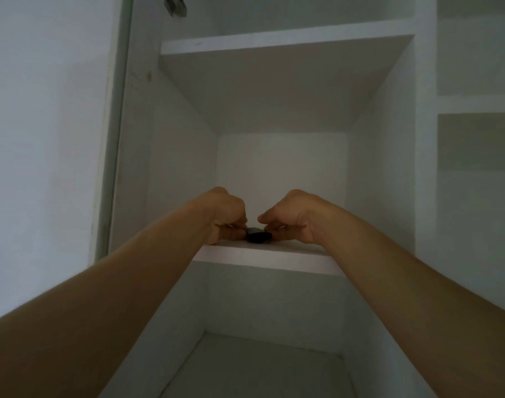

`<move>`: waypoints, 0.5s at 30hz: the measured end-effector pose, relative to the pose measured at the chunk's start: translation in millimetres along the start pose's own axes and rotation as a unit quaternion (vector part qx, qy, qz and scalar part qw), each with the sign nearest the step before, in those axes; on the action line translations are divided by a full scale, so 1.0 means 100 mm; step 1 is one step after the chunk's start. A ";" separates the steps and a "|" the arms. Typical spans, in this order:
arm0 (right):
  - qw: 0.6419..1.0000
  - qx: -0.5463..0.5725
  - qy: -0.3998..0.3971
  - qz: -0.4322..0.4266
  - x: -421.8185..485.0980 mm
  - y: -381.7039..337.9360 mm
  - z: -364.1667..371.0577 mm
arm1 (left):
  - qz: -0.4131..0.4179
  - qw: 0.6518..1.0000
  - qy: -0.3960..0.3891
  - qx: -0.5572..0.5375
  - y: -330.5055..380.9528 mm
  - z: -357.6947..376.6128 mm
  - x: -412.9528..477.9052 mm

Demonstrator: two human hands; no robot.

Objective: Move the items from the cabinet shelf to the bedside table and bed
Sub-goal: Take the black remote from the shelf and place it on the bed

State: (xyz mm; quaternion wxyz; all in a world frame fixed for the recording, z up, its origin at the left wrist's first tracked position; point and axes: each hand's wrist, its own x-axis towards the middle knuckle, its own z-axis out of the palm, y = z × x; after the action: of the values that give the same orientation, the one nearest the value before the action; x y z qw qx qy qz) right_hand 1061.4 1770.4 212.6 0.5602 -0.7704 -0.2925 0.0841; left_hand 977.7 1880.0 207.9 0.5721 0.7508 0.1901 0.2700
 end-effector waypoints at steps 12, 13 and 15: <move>0.998 0.036 0.030 -0.034 -0.06 -0.01 0.01 | 0.032 0.993 0.027 -0.107 -0.02 0.00 -0.13; 0.997 0.043 0.041 -0.045 -0.08 -0.01 0.00 | 0.043 0.992 0.033 -0.114 -0.02 0.01 -0.13; 0.993 0.083 0.054 -0.069 -0.12 -0.02 -0.03 | 0.079 0.988 0.059 -0.121 -0.02 0.03 -0.13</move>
State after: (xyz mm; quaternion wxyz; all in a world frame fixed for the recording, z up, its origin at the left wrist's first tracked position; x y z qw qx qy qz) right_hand 1052.4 1762.2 213.4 0.6417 -0.7027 -0.3060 0.0275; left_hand 969.5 1870.2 203.2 0.6238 0.6713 0.1293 0.3789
